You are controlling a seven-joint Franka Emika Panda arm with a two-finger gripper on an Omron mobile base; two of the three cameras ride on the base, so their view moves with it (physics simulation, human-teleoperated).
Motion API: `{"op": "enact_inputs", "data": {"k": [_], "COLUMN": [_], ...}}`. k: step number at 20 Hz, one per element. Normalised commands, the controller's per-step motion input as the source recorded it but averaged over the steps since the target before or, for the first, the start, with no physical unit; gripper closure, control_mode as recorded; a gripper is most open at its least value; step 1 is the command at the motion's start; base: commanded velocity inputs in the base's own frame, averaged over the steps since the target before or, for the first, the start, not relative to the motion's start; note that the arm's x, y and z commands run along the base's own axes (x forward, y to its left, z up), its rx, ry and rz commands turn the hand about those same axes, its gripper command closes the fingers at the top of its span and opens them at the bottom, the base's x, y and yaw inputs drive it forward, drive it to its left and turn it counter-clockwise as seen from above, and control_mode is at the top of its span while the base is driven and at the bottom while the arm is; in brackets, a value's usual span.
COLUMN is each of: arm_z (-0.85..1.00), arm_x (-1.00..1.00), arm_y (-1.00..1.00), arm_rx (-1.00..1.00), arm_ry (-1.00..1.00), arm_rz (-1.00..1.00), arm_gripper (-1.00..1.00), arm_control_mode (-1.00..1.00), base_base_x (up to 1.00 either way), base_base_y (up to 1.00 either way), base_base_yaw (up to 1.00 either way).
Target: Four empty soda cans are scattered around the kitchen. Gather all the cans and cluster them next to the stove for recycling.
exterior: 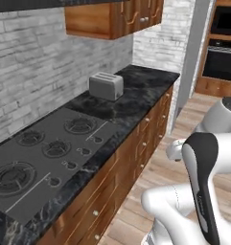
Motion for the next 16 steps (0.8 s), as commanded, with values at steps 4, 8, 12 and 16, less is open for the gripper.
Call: {"op": "enact_inputs", "data": {"k": [4, 8, 12, 16], "arm_z": [0.00, 0.00, 0.00, 0.00], "arm_x": [0.00, 0.00, 0.00, 0.00], "arm_y": [0.00, 0.00, 0.00, 0.00], "arm_rx": [0.00, 0.00, 0.00, 0.00], "arm_ry": [0.00, 0.00, 0.00, 0.00], "arm_rz": [0.00, 0.00, 0.00, 0.00], "arm_gripper": [-1.00, -1.00, -1.00, -1.00], "arm_control_mode": [1.00, 1.00, 1.00, 1.00], "base_base_x": [-0.01, 0.00, 0.00, 0.04], "base_base_y": [-0.43, -0.50, -0.39, -0.19], "base_base_yaw": [-0.37, -0.53, -0.61, -0.70]}}
